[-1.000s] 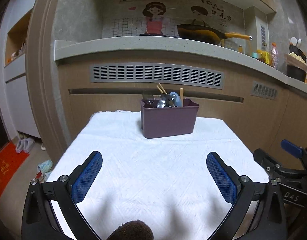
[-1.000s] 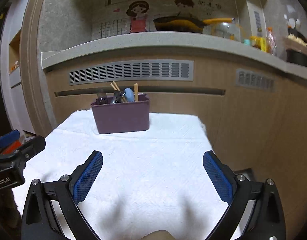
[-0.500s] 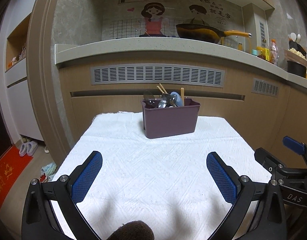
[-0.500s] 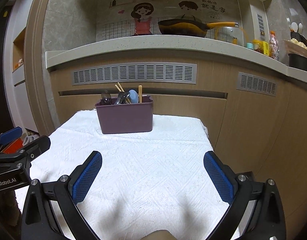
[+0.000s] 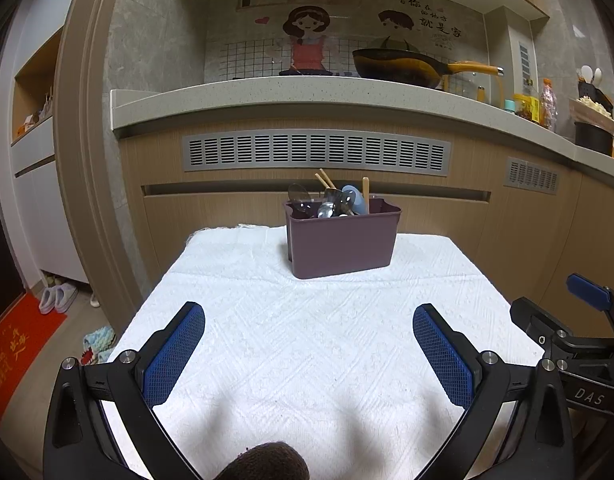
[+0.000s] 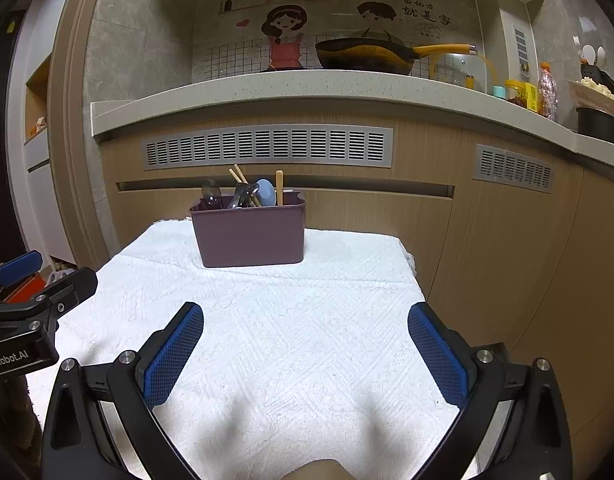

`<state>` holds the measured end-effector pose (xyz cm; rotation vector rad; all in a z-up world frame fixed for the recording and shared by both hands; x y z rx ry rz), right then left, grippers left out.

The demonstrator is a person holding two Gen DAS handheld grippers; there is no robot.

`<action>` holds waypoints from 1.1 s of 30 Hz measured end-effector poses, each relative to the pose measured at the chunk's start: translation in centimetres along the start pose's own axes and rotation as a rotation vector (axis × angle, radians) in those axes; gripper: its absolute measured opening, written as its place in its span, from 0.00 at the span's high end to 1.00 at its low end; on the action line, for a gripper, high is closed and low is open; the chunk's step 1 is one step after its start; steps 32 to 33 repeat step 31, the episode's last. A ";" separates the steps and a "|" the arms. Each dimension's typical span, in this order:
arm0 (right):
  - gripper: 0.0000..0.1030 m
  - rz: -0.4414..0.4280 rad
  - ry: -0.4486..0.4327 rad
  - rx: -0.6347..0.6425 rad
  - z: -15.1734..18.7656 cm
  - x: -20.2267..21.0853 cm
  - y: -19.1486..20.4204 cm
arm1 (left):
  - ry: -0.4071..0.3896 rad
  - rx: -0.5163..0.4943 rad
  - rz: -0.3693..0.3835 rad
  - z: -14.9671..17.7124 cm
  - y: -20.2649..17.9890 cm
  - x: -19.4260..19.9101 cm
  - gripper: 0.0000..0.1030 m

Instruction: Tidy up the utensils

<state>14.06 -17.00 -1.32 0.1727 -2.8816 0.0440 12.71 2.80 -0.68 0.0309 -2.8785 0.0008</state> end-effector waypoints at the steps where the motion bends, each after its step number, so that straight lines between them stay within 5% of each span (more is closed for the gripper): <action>1: 0.02 0.000 0.000 -0.001 0.0 0.0 0.0 | 0.000 -0.001 0.000 0.0 0.0 0.0 0.00; 33: 0.01 0.006 -0.031 -0.020 -1.0 0.7 -0.7 | -0.022 -0.030 0.001 -0.4 0.5 0.6 0.00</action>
Point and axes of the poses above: each gripper's, at about its wrist camera, not at the fingertips, and x roughly against the way its jaws point, y to its left, z to its underside, the point moved 6 cm from there along -x, roughly the way its jaws point, and after that the axes turned 11 degrees about -y, right-handed, at the moved point
